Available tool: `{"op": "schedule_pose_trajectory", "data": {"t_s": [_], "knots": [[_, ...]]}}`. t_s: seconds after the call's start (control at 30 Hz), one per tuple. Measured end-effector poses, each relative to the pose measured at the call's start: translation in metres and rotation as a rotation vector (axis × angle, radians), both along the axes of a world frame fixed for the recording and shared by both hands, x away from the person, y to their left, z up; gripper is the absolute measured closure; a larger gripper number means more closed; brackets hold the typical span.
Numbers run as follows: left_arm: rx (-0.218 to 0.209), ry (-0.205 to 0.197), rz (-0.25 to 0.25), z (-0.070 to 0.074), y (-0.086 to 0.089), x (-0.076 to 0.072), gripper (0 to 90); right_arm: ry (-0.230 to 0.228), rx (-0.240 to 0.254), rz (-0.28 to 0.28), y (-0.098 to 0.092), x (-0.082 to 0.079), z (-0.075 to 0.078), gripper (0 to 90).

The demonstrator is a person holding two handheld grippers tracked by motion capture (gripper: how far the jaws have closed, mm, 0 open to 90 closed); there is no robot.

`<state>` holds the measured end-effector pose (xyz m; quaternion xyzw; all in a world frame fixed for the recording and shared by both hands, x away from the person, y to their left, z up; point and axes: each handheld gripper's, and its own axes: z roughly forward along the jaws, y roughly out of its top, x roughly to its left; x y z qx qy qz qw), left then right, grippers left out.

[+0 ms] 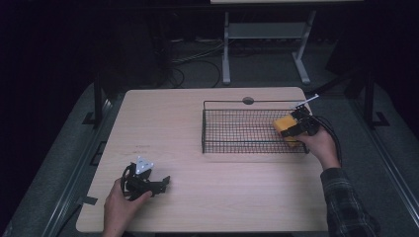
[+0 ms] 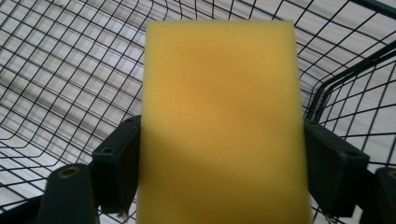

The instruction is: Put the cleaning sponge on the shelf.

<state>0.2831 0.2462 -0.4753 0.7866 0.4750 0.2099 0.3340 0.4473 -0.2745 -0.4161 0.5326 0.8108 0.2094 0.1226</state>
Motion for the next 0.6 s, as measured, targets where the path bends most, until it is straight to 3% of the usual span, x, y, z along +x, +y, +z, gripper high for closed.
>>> {"op": "schedule_pose_trajectory", "data": {"t_s": [0.43,0.6], "knots": [[0.0,0.0,0.0,0.0,0.0,0.0,12.9,0.011,-0.006,0.006,0.0013,0.0001,-0.0009,19.2],[0.0,0.0,0.0,0.0,0.0,0.0,12.9,-0.006,0.01,0.005,0.0004,-0.0027,0.0038,18.9]]}}
